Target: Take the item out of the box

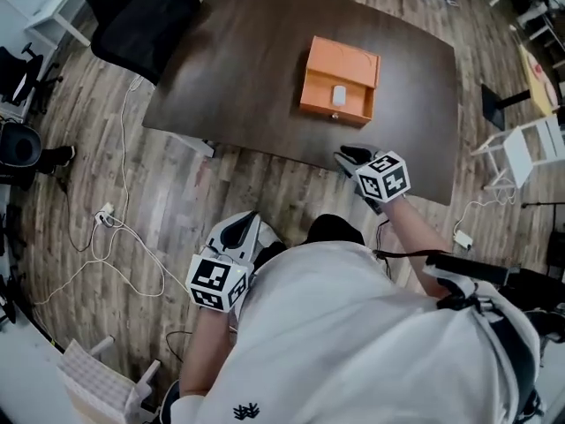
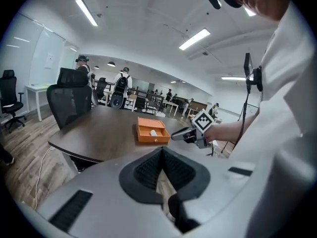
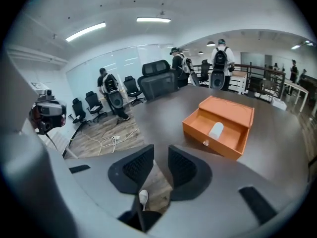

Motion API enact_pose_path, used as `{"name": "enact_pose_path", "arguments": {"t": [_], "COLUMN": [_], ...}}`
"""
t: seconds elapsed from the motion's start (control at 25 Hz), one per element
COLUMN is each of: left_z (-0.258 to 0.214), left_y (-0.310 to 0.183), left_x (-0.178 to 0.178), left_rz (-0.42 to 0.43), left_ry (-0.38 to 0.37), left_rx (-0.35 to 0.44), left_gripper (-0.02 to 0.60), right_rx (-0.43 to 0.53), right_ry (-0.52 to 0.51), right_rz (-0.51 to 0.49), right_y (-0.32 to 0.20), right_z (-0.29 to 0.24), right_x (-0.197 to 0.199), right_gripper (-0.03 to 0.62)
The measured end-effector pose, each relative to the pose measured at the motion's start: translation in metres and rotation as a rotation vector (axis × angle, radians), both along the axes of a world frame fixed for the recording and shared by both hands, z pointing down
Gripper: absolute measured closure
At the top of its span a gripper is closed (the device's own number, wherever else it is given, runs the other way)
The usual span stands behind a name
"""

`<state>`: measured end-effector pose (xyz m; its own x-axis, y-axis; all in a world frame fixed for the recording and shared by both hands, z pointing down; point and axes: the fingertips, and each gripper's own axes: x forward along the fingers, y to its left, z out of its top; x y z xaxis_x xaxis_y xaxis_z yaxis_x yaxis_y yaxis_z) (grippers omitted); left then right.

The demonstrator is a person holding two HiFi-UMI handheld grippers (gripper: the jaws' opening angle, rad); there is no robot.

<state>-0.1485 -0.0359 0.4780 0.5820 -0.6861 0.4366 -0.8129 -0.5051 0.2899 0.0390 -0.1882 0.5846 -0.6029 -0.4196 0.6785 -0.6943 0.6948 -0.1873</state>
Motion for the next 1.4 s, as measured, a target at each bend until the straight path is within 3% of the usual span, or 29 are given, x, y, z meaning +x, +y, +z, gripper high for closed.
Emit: {"name": "enact_pose_path", "arguments": {"t": [0.16, 0.4, 0.68, 0.88, 1.4], "left_z": [0.009, -0.004, -0.011, -0.009, -0.001], "left_y": [-0.009, -0.046, -0.089, -0.126, -0.176], "left_x": [-0.03, -0.053, -0.043, -0.037, -0.028], "left_rz": [0.018, -0.036, -0.066, -0.087, -0.118], "left_ry": [0.0, 0.014, -0.03, -0.025, -0.049], "left_rx": [-0.022, -0.015, 0.002, -0.017, -0.056], "left_gripper": [0.571, 0.571, 0.571, 0.571, 0.571], "right_rx": [0.006, -0.007, -0.064, -0.118, -0.21], "right_ry": [0.011, 0.062, 0.116, 0.126, 0.264], "right_rz": [0.13, 0.199, 0.246, 0.267, 0.276], "right_y": [-0.035, -0.102, -0.174, -0.215, -0.258], "right_z": [0.0, 0.006, 0.046, 0.068, 0.124], "right_x": [0.008, 0.021, 0.05, 0.049, 0.058], "right_gripper": [0.508, 0.479, 0.444, 0.422, 0.396]}}
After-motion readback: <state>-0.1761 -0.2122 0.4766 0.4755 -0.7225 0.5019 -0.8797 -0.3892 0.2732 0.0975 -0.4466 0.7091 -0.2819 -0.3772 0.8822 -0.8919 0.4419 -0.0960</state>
